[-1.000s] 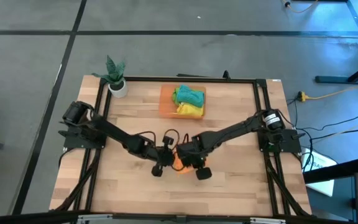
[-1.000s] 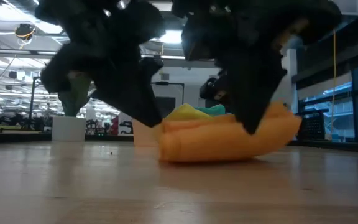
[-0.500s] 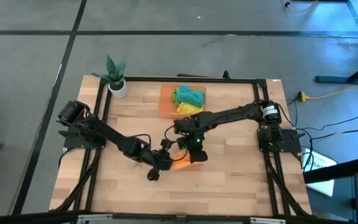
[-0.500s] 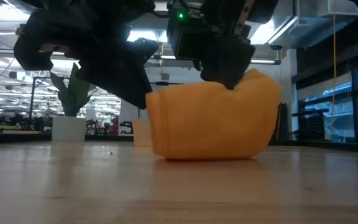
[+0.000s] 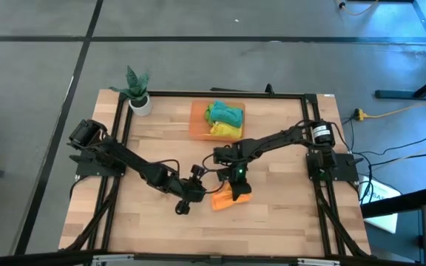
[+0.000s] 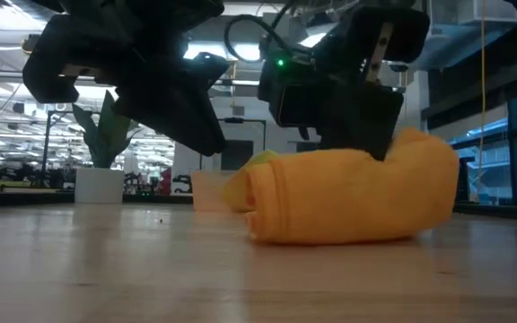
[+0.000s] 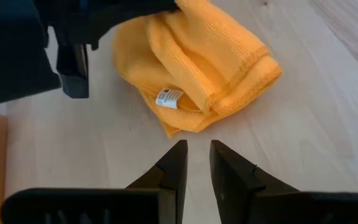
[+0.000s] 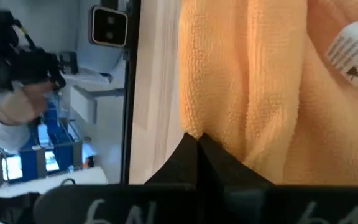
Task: Roll microfiber towels into tight, uniform cylinder then place into a basket
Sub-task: Roll the orange microfiber cloth
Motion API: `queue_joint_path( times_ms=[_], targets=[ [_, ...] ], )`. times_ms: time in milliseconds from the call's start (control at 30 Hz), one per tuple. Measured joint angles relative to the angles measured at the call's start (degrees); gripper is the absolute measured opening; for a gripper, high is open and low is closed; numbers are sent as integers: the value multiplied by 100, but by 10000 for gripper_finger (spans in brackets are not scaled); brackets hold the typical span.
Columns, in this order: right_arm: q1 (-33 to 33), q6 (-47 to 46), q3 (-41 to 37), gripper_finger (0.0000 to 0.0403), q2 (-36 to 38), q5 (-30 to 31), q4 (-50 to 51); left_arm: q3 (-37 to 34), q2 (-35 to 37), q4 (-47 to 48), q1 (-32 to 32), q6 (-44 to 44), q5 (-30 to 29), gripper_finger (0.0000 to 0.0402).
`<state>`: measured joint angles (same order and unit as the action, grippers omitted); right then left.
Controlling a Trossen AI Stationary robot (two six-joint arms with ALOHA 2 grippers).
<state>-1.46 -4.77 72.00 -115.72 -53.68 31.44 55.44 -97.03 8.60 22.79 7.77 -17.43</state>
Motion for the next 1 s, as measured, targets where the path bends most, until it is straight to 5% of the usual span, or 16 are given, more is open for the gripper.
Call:
queue_joint_path(
  times_ms=[267,733,1000],
  targets=[
    [265,-479,-469,0,0,587,-380,0,0,-32,-4,36,2,60],
    [436,-691,-659,0,2,606,-774,2,-568,-1283,-573,1029,209,60],
    [436,-675,-657,0,2,663,-790,2,-605,-1492,-848,1091,1413,60]
  ],
)
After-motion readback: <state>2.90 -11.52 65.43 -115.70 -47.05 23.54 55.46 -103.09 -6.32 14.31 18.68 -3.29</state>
